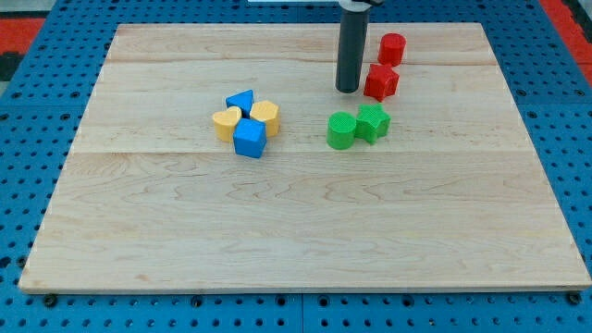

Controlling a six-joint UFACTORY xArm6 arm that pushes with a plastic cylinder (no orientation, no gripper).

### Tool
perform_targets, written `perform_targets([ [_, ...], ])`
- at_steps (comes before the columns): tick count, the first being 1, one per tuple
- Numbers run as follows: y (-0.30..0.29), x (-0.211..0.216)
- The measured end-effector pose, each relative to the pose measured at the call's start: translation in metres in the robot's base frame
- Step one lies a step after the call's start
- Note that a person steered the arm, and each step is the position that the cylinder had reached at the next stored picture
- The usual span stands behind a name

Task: Push the red star slightly to the right

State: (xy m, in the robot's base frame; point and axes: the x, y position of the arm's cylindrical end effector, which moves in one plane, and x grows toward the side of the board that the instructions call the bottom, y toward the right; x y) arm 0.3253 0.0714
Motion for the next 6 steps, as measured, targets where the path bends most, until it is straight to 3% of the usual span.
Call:
perform_targets([
  [2,0.036,-0.002],
  [3,0.026,-0.002],
  [4,-0.02,0.008],
  [6,-0.049,0.074],
])
